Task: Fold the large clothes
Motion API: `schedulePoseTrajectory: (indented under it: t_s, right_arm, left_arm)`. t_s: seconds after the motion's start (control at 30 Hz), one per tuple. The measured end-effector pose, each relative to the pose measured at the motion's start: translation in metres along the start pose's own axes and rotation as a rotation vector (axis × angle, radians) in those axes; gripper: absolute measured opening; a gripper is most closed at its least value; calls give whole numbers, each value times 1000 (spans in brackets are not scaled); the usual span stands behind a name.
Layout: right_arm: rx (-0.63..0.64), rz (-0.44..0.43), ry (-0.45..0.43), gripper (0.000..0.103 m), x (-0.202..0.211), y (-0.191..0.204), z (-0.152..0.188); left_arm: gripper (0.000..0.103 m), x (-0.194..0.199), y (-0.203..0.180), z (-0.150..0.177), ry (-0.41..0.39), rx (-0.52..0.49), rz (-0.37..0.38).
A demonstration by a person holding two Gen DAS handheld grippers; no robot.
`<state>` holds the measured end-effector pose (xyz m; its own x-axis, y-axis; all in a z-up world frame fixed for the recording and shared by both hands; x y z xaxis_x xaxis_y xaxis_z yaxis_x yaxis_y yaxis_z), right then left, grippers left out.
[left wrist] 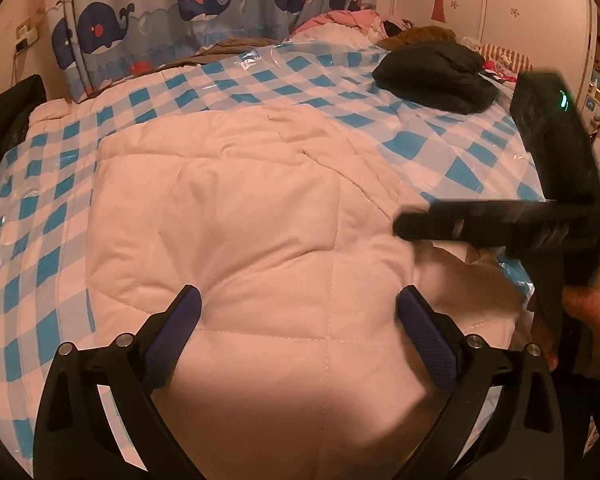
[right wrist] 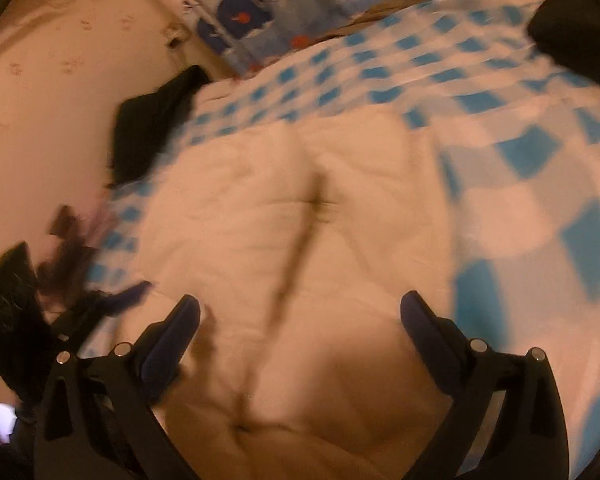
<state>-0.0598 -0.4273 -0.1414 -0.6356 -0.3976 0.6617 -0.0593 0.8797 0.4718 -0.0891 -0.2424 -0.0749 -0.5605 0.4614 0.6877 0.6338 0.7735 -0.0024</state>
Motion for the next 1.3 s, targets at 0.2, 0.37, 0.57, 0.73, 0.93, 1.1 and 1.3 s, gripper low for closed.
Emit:
schedulePoseTrajectory:
  t_s: [0.2, 0.37, 0.57, 0.73, 0.93, 1.1, 1.3]
  right_arm:
    - [31, -23, -107, 96, 26, 12, -14]
    - [83, 3, -121, 96, 21, 25, -28]
    - [111, 14, -50, 96, -6, 31, -19]
    - [62, -15, -25, 96, -12, 24, -15]
    - [122, 6, -144, 96, 8, 43, -37]
    - [55, -16, -19, 96, -27, 28, -27]
    - [49, -18, -13, 96, -31, 25, -25]
  left_arm:
    - [95, -1, -3, 2, -19, -18, -14]
    - [95, 0, -3, 3, -30, -27, -16]
    - [95, 0, -3, 3, -41, -27, -10]
    - [95, 1, -5, 4, -44, -34, -18]
    - [95, 1, -7, 2, -50, -32, -13]
    - [95, 0, -9, 2, -51, -36, -15]
    - [95, 0, -14, 0, -55, -40, -16]
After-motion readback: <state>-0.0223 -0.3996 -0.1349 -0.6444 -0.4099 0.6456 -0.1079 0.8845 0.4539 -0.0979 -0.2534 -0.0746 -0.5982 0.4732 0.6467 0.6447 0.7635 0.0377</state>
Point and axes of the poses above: each gripper's, at about its wrist camera, not at the fingertips, and x roughly against the way its jaws point, y to its left, z to its underside, the point moved 7 cm from there along -x, roughly the way its jaws point, and after that the axes turned 6 degrees about -y, right-handed, at the moved point
